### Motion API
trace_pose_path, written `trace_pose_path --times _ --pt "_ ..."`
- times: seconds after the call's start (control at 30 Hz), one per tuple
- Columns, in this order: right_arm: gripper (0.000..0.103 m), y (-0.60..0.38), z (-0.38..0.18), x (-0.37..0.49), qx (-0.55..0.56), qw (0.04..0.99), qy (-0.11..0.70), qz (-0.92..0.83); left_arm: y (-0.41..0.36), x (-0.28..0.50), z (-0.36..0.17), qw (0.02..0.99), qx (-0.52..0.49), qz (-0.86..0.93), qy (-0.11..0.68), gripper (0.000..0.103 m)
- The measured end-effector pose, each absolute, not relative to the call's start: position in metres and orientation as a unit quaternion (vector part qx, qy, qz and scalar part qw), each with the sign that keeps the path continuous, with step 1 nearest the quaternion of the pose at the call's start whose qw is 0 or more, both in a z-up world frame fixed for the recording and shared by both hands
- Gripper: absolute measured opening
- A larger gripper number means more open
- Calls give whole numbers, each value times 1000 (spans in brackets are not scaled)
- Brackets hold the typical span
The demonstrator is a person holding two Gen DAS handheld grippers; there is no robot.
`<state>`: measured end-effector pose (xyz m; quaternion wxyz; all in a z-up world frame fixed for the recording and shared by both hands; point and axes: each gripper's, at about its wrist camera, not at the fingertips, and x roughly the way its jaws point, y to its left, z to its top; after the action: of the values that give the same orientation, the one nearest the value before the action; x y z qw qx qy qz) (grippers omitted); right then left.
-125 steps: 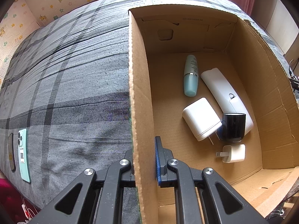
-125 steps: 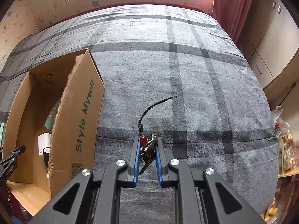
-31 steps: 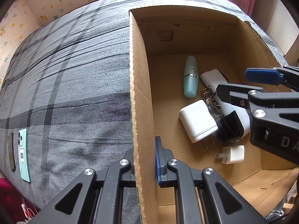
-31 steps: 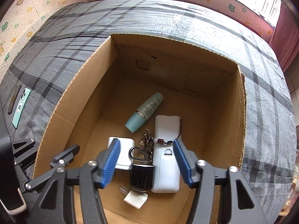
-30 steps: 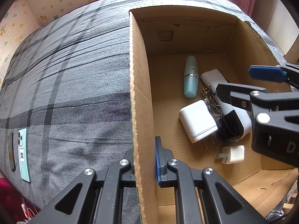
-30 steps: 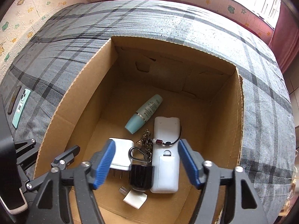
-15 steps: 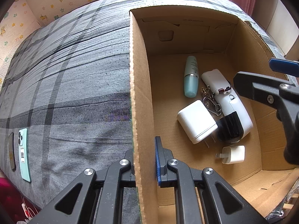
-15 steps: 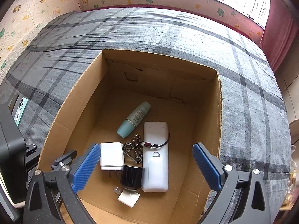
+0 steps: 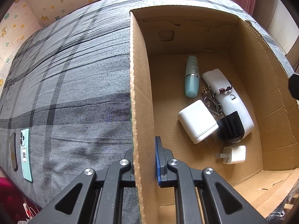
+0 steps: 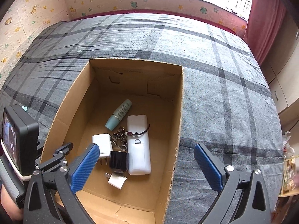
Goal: Organize rigid objects
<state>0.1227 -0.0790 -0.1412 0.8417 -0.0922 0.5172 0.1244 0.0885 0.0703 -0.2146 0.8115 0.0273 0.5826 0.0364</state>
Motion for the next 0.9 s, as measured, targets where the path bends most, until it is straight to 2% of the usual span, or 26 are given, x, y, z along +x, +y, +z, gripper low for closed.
trace_pose_path --times 0.63,0.67,0.73,0.77,0.8,0.83,0.9 --pt "103 -112 -104 88 -62 858 501 97 62 83 -206 811 42 49 582 15" --pt "103 -113 -103 87 -60 859 500 97 61 82 -203 812 40 48 580 19" --pt "103 -116 -102 85 -57 860 498 97 60 79 -195 817 37 47 574 36" --pt "103 -117 -101 84 -56 860 498 96 59 78 -190 820 37 48 569 50" --pt "103 -117 -101 83 -55 860 497 97 58 75 -184 824 36 50 563 58" --pt "103 -118 -100 82 -54 861 497 98 57 73 -178 828 35 51 557 61" --pt "103 -119 -99 80 -54 862 495 99 55 68 -168 835 29 49 547 77"
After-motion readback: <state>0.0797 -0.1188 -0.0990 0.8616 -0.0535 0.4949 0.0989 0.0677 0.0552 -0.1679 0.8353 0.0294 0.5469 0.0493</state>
